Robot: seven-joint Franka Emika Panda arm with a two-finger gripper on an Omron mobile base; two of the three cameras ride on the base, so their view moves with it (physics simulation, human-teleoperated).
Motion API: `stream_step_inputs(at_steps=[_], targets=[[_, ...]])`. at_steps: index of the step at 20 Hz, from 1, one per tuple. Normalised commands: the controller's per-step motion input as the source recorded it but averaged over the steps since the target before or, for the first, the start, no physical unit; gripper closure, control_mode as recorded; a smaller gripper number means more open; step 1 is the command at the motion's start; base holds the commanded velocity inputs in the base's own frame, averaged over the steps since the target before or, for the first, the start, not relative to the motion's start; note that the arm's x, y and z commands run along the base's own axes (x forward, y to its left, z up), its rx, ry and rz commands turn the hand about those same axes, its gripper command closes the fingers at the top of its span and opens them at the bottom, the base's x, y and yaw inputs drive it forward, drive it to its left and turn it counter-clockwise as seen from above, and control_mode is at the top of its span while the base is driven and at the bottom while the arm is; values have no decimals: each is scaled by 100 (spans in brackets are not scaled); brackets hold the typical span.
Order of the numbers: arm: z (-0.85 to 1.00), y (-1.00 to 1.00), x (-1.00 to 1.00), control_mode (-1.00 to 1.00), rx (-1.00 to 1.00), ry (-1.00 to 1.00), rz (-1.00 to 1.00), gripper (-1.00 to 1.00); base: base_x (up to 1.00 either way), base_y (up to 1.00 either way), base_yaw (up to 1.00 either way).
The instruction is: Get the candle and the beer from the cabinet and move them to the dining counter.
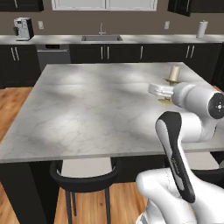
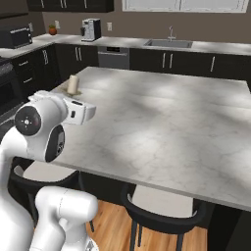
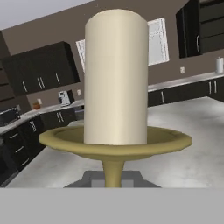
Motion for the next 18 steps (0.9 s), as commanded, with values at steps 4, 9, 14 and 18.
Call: stream_step_inputs(at_steps=[4, 9, 14, 18], targets=[[-12, -20, 11, -100, 1, 27, 25, 100, 0, 0, 0], [-15, -12, 21, -100, 0, 22, 31, 100, 0, 0, 0], [-24, -6, 25, -100, 0, 18, 38, 100, 0, 0, 0], [-38, 0, 15, -100, 3, 4, 42, 100, 0, 0, 0]])
